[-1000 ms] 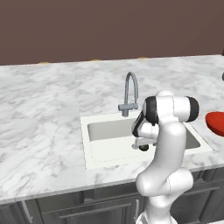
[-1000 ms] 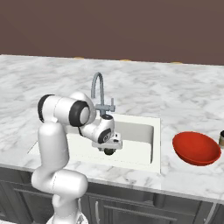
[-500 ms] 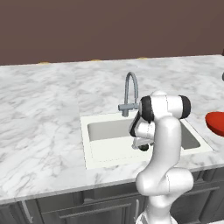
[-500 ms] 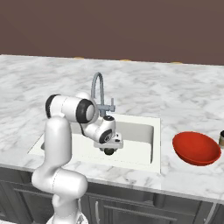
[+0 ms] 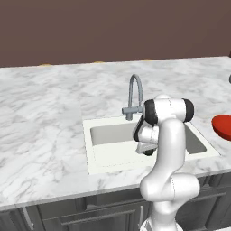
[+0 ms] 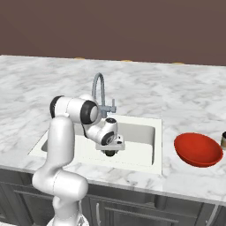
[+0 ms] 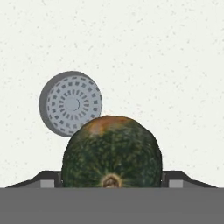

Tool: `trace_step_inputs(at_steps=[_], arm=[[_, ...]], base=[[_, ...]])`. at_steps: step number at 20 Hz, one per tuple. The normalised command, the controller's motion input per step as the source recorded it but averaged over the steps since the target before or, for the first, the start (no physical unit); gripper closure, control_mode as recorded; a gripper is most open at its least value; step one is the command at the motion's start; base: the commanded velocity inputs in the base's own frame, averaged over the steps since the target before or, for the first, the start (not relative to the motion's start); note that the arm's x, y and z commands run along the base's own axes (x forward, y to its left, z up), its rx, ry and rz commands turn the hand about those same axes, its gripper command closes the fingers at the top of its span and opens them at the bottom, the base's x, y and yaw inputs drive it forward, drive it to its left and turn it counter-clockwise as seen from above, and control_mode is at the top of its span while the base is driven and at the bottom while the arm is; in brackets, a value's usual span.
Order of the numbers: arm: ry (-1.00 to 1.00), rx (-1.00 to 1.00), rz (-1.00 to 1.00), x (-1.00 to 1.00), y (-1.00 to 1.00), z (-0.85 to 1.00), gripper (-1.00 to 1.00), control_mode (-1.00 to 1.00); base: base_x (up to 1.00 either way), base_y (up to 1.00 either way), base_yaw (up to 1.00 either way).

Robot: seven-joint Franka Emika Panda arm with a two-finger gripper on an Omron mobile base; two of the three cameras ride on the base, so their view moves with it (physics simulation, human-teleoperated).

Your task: Pick the squash from the sink and place it in the bowl. Then pick the bowl and place it in the microwave. Then close the microwave door and press the start button.

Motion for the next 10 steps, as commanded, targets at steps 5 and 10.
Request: trace_step_inputs(at_steps=[5, 10], arm=[[0.00, 0.05, 0.01, -0.03, -0.03, -0.01, 1.00, -1.00], [-0.05, 0.03, 0.00, -0.28, -0.01, 0.69, 1.00, -1.00]], base=[[0.00, 0.00, 0.00], [0.00, 0.00, 0.00]])
